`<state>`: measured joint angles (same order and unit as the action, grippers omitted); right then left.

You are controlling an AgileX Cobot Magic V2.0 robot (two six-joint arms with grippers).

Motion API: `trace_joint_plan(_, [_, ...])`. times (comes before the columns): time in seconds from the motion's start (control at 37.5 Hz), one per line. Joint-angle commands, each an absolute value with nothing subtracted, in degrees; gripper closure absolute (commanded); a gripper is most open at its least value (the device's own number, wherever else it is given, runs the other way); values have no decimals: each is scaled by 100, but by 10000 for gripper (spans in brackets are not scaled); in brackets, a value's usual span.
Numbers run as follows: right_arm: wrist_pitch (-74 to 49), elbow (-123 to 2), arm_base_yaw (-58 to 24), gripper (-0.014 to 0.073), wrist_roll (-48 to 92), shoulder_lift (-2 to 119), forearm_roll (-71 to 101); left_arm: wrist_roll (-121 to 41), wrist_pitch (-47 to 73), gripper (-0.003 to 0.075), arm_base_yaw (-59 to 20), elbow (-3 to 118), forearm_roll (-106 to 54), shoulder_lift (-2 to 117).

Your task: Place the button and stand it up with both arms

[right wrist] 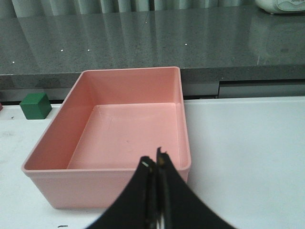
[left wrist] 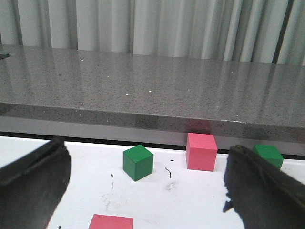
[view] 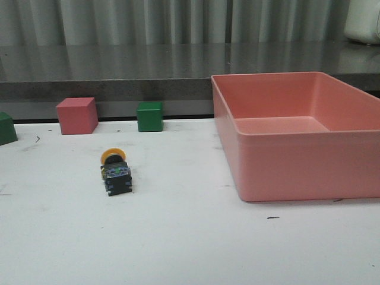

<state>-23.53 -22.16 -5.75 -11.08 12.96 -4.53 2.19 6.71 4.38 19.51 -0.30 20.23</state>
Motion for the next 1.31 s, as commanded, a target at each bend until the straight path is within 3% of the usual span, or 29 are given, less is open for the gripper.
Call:
trace_joint_plan(0.0, [-1902, -2354, -537, 663, -1024, 1343, -526, 226, 199, 103, 443, 2173, -88, 2134])
trace_joint_plan(0.29, [-1902, -2354, -537, 663, -1024, 1343, -526, 226, 838, 103, -37, 2817, -88, 3281])
trace_joint_plan(0.77, [-1902, -2354, -537, 663, -1024, 1343, -526, 226, 1097, 103, -2177, 4179, -101, 6269])
trace_joint_plan(1.28, [-1902, -2354, -537, 663, -1024, 1343, -526, 621, 4040, 103, -2437, 7040, -1504, 9317])
